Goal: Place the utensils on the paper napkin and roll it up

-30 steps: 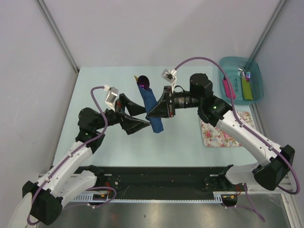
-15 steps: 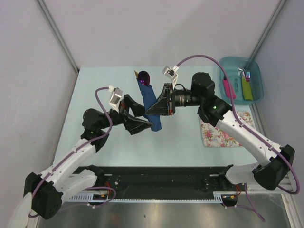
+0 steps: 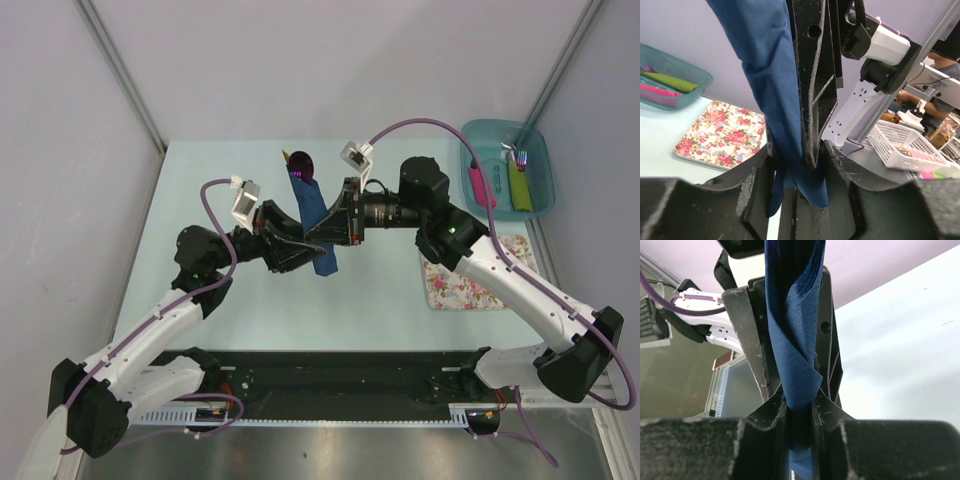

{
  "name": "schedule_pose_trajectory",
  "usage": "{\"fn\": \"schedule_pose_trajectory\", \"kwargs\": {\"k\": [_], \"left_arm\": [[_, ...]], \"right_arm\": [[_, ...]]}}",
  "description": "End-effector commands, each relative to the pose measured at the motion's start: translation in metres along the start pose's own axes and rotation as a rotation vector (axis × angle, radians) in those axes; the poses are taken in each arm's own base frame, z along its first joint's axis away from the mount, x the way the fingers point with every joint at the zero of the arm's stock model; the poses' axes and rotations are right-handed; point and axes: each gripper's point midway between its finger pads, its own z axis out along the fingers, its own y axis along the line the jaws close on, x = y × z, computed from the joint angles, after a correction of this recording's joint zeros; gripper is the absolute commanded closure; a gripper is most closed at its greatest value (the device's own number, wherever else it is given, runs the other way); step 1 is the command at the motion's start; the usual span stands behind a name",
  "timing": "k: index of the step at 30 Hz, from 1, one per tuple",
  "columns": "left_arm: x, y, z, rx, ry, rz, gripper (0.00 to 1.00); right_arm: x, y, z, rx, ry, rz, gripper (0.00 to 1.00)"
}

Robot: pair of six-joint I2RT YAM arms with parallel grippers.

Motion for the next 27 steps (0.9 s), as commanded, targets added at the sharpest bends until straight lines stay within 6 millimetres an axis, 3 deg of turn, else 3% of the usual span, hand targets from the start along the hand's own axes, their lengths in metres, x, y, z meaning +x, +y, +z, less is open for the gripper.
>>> {"fn": "schedule_pose_trajectory", "kwargs": {"k": [1,7,12,16,18,19,21,22,23,27], "left_arm": [[-0.011,-0.01,0.007,0.019,-0.014,0.017,0.52],[-0.006,-0.001,0.006,-0.016,-0.021,-0.011,0.5],[-0.008,-0.002,0.006,-0.016,-0.028,-0.023,0.73],[-0.008,-0.005,0.007,-0.005,-0.033,-0.038,1.0],[-0.007,-0.005,0.006,0.0,-0.032,-0.036,1.0],[-0.005,-0.005,0.005,0.001,-0.03,-0.036,1.0],[-0.005,-0.007,0.004,0.01,-0.033,-0.027,1.0],[-0.004,-0.006,0.004,0.009,-0.034,-0.031,1.0],[-0.004,-0.008,0.004,0.015,-0.036,-0.026,1.0],[-0.008,-0.006,0.005,0.016,-0.056,-0.022,1.0]], "right_arm": [[-0.047,0.02,-0.012,0.02,-0.15,-0.132,1.0],[-0.046,0.024,-0.013,0.007,-0.154,-0.127,1.0],[-0.05,0.025,-0.013,0.013,-0.178,-0.145,1.0],[-0.05,0.028,-0.013,-0.002,-0.187,-0.158,1.0],[-0.05,0.031,-0.013,-0.016,-0.184,-0.16,1.0],[-0.051,0.033,-0.014,-0.024,-0.185,-0.166,0.9],[-0.056,0.032,-0.018,-0.016,-0.193,-0.17,0.82],[-0.058,0.029,-0.019,-0.007,-0.196,-0.168,0.7],[-0.059,0.028,-0.021,-0.001,-0.199,-0.162,0.64],[-0.065,0.02,-0.026,0.027,-0.218,-0.154,0.54]]}}
